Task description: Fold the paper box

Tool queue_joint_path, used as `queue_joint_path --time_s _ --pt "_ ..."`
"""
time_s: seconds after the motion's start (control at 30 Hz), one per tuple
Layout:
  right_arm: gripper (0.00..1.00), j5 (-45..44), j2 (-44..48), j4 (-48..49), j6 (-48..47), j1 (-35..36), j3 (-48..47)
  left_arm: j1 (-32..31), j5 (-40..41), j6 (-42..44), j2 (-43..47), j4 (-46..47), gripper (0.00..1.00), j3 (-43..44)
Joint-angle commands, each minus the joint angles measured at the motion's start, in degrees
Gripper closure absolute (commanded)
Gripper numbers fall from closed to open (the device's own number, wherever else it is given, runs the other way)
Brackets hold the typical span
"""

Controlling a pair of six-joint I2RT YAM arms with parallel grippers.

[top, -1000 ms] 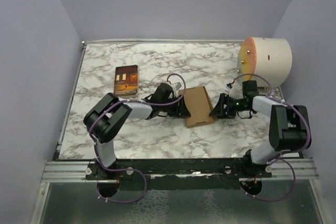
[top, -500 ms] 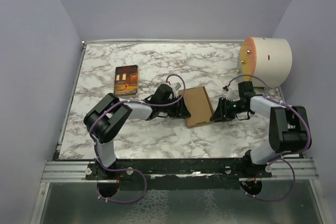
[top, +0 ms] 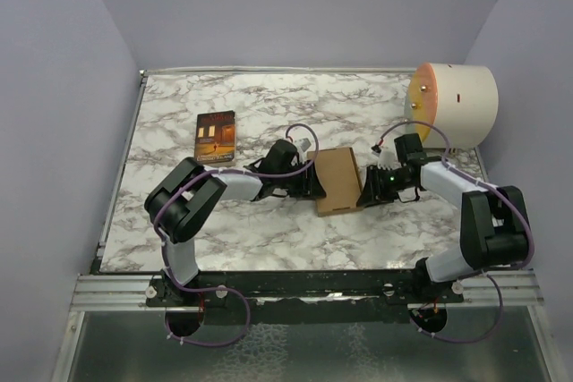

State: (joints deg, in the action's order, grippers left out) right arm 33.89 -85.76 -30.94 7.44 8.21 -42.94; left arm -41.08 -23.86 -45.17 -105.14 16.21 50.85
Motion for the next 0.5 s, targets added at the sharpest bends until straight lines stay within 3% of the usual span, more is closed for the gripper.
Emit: queue_joint_path --time_s 0.0,0.13,0.27,0.4,0.43,0.47 --pt "0.72 0.18 3.25 3.48 0.41 1.64 -1.16 -1.58 0.56 2.21 -2.37 -1.50 0.54 2.17" --pt "0.50 2.47 7.28 4.62 0.16 -0.34 -1.38 0.70 -0.04 4.30 -2.51 -1.44 0.52 2.12" --pt "0.35 4.23 11.71 7.84 -3.52 -3.78 -2.02 2.57 -0.39 7.46 -0.76 -1.78 0.50 2.60" --pt "0.38 3.14 13.82 8.42 -10.82 -4.25 -4.04 3.28 0.44 10.20 2.67 -2.94 0.47 3.47" --pt "0.43 2.51 14.08 9.13 -12.80 -4.30 -4.05 3.43 1.15 10.69 4.00 -3.24 0.46 3.47" --pt "0.54 2.09 14.12 9.68 -15.36 -4.28 -4.01 3.58 2.59 11.12 5.27 -3.61 0.46 3.21"
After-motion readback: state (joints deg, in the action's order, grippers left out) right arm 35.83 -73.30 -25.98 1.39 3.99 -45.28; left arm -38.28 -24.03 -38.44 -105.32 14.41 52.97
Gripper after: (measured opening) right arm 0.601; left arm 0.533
